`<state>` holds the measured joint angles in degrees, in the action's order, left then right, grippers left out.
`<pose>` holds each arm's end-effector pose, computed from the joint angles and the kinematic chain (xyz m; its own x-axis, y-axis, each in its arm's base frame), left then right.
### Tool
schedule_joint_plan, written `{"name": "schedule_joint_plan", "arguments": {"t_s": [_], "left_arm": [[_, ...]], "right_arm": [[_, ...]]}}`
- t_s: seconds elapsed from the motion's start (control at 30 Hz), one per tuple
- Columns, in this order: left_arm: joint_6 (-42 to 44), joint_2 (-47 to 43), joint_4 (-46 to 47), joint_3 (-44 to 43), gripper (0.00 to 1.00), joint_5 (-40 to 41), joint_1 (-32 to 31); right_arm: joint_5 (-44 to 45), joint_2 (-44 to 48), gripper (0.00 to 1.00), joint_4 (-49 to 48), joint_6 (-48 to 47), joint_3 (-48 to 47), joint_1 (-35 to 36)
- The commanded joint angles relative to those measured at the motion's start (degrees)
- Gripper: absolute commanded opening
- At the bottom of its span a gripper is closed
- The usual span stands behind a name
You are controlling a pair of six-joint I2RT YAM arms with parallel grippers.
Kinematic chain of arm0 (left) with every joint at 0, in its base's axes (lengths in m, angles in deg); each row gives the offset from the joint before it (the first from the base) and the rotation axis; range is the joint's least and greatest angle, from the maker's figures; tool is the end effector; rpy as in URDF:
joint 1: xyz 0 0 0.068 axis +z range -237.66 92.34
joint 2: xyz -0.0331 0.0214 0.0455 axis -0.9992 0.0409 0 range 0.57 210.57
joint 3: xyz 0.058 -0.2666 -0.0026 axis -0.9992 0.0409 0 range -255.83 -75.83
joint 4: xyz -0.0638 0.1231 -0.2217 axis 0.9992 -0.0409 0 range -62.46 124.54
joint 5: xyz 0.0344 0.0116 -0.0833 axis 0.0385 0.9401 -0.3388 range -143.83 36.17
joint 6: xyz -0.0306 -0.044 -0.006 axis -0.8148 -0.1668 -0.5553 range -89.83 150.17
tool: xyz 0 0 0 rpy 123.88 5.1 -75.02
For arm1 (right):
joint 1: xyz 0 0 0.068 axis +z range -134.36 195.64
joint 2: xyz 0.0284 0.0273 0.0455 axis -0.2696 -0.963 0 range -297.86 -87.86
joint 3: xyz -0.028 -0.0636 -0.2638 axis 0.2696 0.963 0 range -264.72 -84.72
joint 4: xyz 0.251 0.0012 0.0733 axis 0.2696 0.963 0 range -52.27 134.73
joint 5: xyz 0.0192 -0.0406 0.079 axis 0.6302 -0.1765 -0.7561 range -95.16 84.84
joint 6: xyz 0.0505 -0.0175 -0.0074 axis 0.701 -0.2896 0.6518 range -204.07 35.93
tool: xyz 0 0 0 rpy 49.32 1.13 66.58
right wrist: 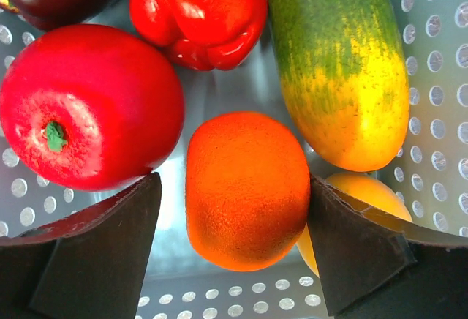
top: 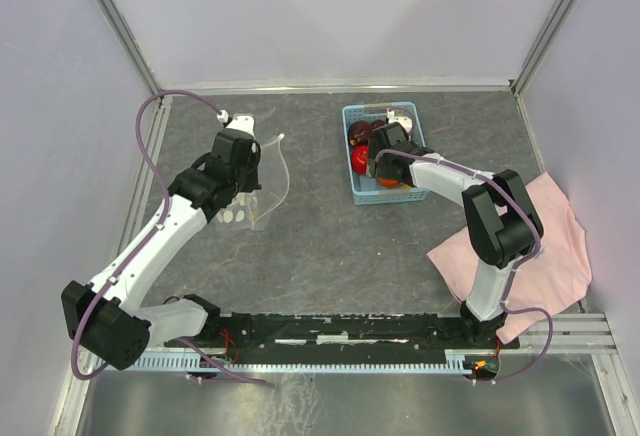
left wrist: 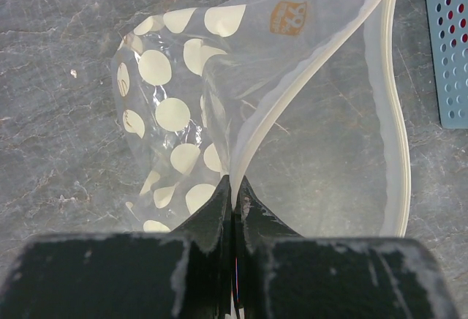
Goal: Place the food in the zip-top bag and seal the zipper
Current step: Pick up the fake fruit from the bin.
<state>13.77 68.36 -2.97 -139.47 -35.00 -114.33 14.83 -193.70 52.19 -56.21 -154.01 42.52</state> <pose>0.2280 -0.1016 0.3285 -0.6289 0.0169 -0.7773 0.0331 0.9994 -0.0051 0.3553 0.1665 0.1862 -0.7218 0.1263 -0.6805 0.1179 0.9913 0.0590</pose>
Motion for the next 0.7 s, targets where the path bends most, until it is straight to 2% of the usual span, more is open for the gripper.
{"name": "schedule_joint_plan", "arguments": {"t_s": [0.0,0.13,0.43,0.67], "left_arm": [[-1.3,0.4,1.9,-0.4,0.03,-1.2,0.6],[-1.2,0.4,1.9,-0.3,0.03,-1.3,0.6],[-0.8,0.4,1.9,-0.3,0.03,-2.6,0.6],[0.1,0.5,2.2,-0.3,0.03,-5.8,0.6]], "right_arm": [[3.4,-0.9,0.84,-3.1,2.9,-1.1,-0.2],[3.6,-0.6,0.76,-3.6,2.9,-0.7,-0.2],[2.9,5.2,0.5,-3.9,1.5,2.2,-0.2],[0.5,10.8,0.4,-2.8,-0.6,4.3,0.0]]}}
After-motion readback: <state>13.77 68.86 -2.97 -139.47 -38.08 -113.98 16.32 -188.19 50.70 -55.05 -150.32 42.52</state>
